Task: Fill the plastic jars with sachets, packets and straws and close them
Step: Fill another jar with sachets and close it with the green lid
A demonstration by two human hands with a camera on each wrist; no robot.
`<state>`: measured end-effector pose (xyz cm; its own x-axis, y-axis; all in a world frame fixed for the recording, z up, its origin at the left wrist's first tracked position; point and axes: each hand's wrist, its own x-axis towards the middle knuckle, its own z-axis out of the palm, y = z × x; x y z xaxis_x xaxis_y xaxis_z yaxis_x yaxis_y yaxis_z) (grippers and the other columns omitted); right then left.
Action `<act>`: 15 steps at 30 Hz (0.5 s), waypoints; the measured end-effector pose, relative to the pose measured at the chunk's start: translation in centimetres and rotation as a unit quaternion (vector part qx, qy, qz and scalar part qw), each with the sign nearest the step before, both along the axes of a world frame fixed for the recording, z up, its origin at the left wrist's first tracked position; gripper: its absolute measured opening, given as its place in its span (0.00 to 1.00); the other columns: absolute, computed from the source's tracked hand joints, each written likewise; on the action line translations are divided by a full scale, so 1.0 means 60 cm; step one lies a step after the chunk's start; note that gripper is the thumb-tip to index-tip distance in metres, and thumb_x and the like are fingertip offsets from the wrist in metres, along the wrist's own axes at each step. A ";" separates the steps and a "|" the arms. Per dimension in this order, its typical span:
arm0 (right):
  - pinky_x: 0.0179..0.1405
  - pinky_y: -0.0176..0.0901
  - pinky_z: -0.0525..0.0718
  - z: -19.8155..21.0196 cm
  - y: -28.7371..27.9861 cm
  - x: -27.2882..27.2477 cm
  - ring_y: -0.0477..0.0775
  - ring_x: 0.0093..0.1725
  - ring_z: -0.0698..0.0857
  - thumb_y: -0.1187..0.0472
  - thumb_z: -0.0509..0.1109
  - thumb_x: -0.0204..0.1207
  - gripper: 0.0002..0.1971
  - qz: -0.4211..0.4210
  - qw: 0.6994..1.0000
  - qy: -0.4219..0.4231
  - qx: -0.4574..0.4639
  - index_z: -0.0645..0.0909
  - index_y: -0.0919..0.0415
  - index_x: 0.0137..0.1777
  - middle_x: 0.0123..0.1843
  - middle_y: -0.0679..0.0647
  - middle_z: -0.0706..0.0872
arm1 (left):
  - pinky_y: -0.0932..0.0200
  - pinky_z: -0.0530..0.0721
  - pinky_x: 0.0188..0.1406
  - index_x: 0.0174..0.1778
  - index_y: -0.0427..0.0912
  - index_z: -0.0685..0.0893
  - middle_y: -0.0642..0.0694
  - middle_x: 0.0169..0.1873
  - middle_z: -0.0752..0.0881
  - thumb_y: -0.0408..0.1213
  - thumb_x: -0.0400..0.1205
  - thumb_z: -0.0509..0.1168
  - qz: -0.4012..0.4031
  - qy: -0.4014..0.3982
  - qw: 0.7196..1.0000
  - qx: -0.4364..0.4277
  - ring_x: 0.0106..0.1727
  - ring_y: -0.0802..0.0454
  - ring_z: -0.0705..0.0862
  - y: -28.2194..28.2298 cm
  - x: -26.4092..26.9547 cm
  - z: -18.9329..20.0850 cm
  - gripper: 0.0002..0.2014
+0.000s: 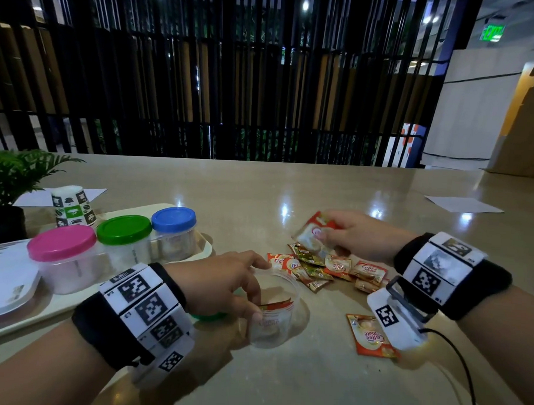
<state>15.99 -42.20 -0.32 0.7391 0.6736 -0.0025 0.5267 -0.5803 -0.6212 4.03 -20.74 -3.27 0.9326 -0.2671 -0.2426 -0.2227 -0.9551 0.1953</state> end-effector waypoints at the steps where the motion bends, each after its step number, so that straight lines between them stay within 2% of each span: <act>1: 0.43 0.44 0.81 0.008 0.007 -0.010 0.50 0.38 0.81 0.56 0.64 0.83 0.05 0.011 0.999 -0.003 0.041 0.80 0.54 0.52 0.43 0.51 0.86 | 0.50 0.65 0.79 0.58 0.54 0.87 0.59 0.81 0.58 0.55 0.80 0.66 0.000 -0.003 1.000 -0.002 0.79 0.55 0.61 0.000 0.000 0.000 0.15; 3: 0.48 0.46 0.86 0.014 0.020 -0.029 0.50 0.41 0.86 0.57 0.69 0.79 0.02 0.031 0.996 -0.020 0.082 0.83 0.53 0.48 0.44 0.51 0.88 | 0.52 0.65 0.78 0.58 0.53 0.88 0.59 0.81 0.59 0.55 0.80 0.66 0.003 -0.009 1.000 -0.006 0.78 0.56 0.61 0.000 -0.001 0.000 0.15; 5: 0.49 0.51 0.87 0.010 0.036 -0.041 0.56 0.45 0.88 0.58 0.72 0.77 0.04 0.043 0.995 -0.043 0.081 0.85 0.57 0.47 0.45 0.55 0.90 | 0.52 0.67 0.78 0.59 0.53 0.87 0.59 0.80 0.60 0.55 0.80 0.67 0.005 -0.012 1.000 -0.008 0.78 0.55 0.62 0.003 0.000 -0.002 0.16; 8: 0.45 0.50 0.87 -0.009 0.055 -0.048 0.54 0.40 0.87 0.59 0.70 0.79 0.04 0.059 0.995 -0.080 0.026 0.85 0.57 0.44 0.39 0.53 0.88 | 0.51 0.73 0.73 0.60 0.54 0.87 0.57 0.74 0.68 0.57 0.78 0.68 0.006 -0.018 1.000 -0.015 0.73 0.54 0.70 0.009 0.004 -0.006 0.18; 11: 0.34 0.41 0.81 -0.025 0.060 -0.050 0.45 0.32 0.81 0.59 0.66 0.82 0.08 0.066 0.994 -0.084 -0.019 0.83 0.52 0.41 0.34 0.47 0.84 | 0.56 0.73 0.72 0.61 0.53 0.86 0.59 0.71 0.71 0.54 0.77 0.71 0.020 -0.022 0.999 -0.029 0.70 0.57 0.72 0.010 0.005 -0.006 0.18; 13: 0.30 0.40 0.79 -0.030 0.059 -0.050 0.45 0.30 0.79 0.59 0.65 0.82 0.09 0.068 0.994 -0.075 -0.035 0.84 0.57 0.40 0.33 0.49 0.83 | 0.57 0.73 0.71 0.61 0.51 0.86 0.60 0.72 0.71 0.54 0.76 0.72 0.022 -0.029 0.999 -0.031 0.70 0.58 0.72 0.010 0.006 -0.006 0.20; 15: 0.30 0.44 0.78 -0.033 0.058 -0.051 0.48 0.30 0.78 0.61 0.65 0.81 0.09 0.068 0.994 -0.078 -0.043 0.82 0.64 0.42 0.34 0.53 0.81 | 0.54 0.73 0.73 0.60 0.50 0.87 0.60 0.74 0.70 0.55 0.75 0.73 0.024 -0.033 0.999 -0.032 0.72 0.58 0.72 0.011 0.008 -0.007 0.20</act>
